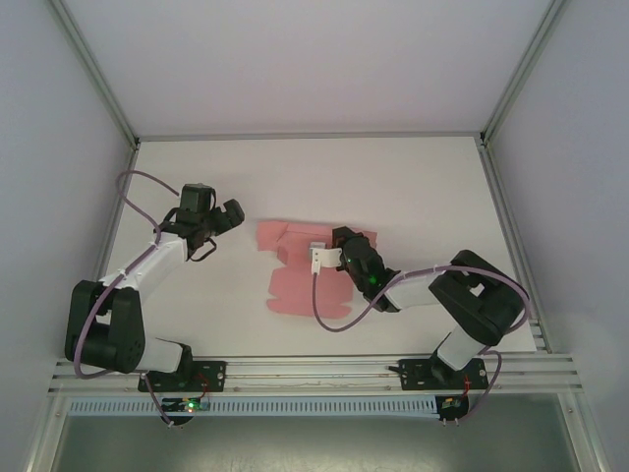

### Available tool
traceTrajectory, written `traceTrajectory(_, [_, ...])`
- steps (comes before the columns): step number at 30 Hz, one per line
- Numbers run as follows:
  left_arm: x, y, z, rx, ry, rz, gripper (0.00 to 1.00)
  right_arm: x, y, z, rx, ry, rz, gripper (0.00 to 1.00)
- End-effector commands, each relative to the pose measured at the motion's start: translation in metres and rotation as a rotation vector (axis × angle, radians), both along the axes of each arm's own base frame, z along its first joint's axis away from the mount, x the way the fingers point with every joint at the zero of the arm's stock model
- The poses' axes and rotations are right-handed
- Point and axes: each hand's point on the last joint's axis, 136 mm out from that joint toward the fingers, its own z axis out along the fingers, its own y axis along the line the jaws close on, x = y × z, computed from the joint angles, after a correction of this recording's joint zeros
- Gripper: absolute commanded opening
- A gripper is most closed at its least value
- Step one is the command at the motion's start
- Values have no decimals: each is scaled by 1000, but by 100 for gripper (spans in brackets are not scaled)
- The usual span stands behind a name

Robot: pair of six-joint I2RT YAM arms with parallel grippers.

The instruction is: Assemble paper box

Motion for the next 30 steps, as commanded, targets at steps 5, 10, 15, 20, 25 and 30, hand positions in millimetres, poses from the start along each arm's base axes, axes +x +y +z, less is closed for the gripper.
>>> traceTrajectory(5, [12, 2, 6, -1, -28, -17, 100, -17, -12, -38, -73, 54, -52, 0])
traceTrajectory(10, [13, -1, 6, -15, -31, -25, 100, 0, -8, -3, -26, 0, -59, 0])
traceTrajectory(15, [10, -11, 6, -56, -19, -66, 100, 23, -10, 29, -60, -76, -73, 0])
traceTrajectory(20, [2, -44, 4, -220, -13, -182, 100, 30, -7, 32, -60, -86, -50, 0])
traceTrajectory(25, [1, -58, -9, -289, 24, -230, 98, 37, 0, 21, -109, -165, -69, 0])
traceTrajectory(30, [2, -50, -12, -245, 39, -204, 99, 35, 3, 15, -90, -145, -66, 0])
